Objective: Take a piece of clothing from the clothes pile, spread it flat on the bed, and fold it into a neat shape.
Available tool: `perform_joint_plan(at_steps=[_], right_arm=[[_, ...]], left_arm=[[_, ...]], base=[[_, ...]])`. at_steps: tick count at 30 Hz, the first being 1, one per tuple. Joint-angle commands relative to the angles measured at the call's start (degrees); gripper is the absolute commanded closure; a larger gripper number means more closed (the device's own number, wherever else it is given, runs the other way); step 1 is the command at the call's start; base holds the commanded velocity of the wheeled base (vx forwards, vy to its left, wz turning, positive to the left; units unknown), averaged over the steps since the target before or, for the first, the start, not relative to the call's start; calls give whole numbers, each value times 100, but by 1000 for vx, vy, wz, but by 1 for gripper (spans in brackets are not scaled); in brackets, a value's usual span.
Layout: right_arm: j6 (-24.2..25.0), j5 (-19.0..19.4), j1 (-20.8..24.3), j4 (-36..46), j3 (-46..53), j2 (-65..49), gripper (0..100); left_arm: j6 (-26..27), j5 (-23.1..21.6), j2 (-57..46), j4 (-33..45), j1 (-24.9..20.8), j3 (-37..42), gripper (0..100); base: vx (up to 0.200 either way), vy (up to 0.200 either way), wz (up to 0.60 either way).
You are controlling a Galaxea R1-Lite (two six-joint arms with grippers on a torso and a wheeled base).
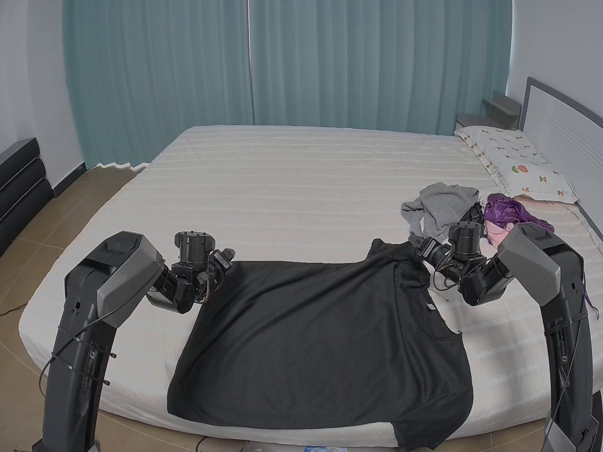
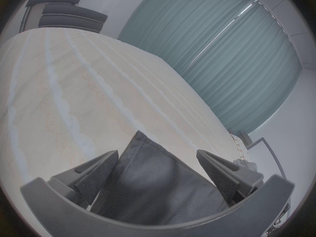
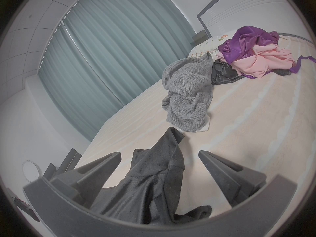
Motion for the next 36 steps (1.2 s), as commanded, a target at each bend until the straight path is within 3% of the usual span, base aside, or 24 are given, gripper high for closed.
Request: perform_joint_plan(at_steps=[1,4,5,17,22,36], right_arm=[[1,2,4,9,8,19,0],[1,11,4,9,8,19,0],[1,11,-5,9,8,19,0],[1,2,21,44,-62,63,0],[-8,11,39,44,-97,71,0],[-61,-103,215,395,-1011,608,0]], left_arm=[[6,179,231,204,8,-384,0],[15,197,240,292,8,-437,0],[15,197,240,292,8,-437,100],[15,434,363,283,17,-736,100],[-29,777,336,213,131,-947,100],[-143,838,213,-244,395,-991,100]], base=[[0,0,0],[0,0,0],[0,0,0],[0,0,0],[0,0,0],[0,0,0]])
